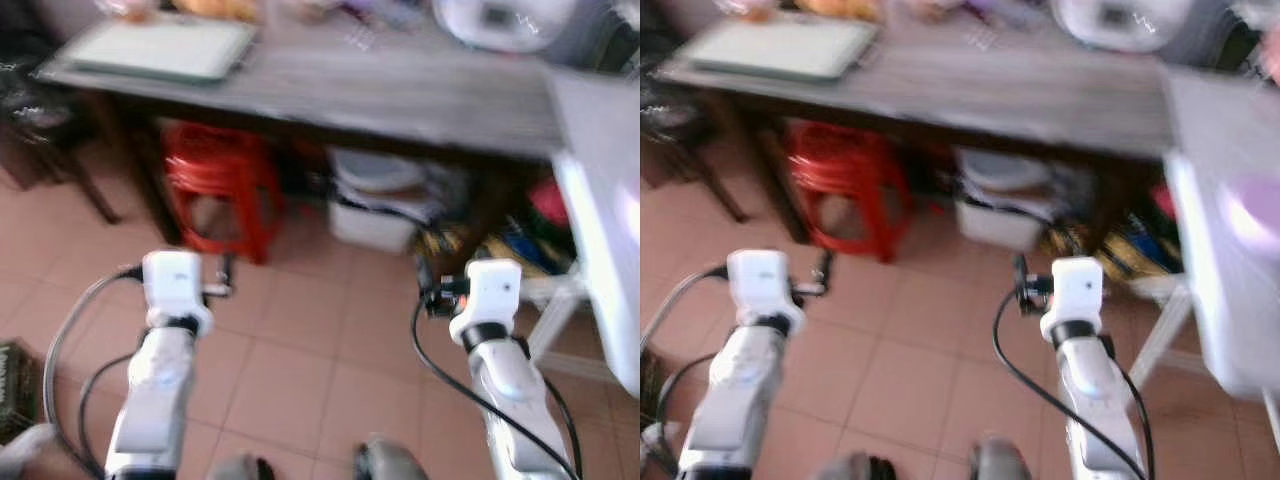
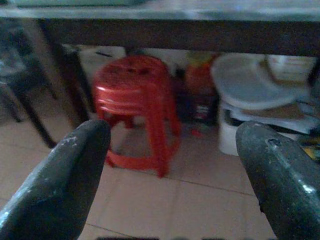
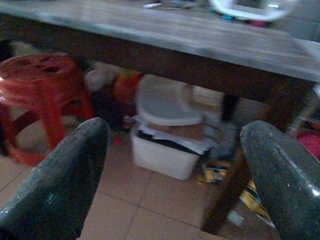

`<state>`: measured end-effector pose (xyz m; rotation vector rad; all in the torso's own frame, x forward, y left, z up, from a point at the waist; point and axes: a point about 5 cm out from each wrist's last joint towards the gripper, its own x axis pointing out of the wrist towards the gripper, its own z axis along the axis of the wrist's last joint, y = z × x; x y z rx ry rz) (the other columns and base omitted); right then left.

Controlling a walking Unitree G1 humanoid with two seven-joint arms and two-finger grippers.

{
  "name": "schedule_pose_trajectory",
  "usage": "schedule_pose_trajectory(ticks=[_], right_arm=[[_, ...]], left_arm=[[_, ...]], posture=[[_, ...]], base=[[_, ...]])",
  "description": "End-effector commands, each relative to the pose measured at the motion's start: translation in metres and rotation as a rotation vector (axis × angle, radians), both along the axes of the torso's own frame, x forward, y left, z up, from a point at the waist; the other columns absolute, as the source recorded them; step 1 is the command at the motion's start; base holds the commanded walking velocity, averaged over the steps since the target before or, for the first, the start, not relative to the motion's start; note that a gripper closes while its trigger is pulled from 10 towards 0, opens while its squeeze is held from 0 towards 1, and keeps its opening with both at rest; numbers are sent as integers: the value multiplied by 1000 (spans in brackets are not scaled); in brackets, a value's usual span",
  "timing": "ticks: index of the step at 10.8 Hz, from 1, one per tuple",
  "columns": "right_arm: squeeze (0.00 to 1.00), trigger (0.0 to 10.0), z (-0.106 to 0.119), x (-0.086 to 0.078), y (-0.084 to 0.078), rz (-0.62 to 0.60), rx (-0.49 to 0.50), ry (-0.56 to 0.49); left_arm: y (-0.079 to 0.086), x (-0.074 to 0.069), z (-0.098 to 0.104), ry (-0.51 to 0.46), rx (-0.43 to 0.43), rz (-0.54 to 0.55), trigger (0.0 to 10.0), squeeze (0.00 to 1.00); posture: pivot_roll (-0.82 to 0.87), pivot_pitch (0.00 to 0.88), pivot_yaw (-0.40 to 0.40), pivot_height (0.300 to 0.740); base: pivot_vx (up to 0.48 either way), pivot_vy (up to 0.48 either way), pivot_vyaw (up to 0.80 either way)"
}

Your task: Setting the table

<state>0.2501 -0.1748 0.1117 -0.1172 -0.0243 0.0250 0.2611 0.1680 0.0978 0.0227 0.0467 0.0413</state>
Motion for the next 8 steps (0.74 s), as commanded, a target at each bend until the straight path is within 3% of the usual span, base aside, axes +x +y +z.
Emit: schedule_pose_trajectory(ticks=[1, 3, 6, 8], right_arm=[[0, 10000, -1, -9, -6, -51, 11, 13], [0, 10000, -2, -17, 1, -46, 20, 15], [0, 10000, 4, -8, -3, -32, 4, 5], [0, 10000, 5, -7, -7, -36, -5, 5]], left_arm=[[-1, -3, 6, -24, -17, 8, 10000, 0], [-4, -12, 4, -7, -15, -34, 10000, 0], [-15, -10, 4, -6, -42, -119, 10000, 0], [-18, -11, 4, 2, -48, -141, 10000, 0]], posture=[[-65, 136, 33, 740], [-66, 139, 38, 740], [-66, 148, 30, 740], [-68, 152, 28, 740]], base=[[0, 0, -800], [0, 0, -219], [0, 0, -325], [251, 0, 0]])
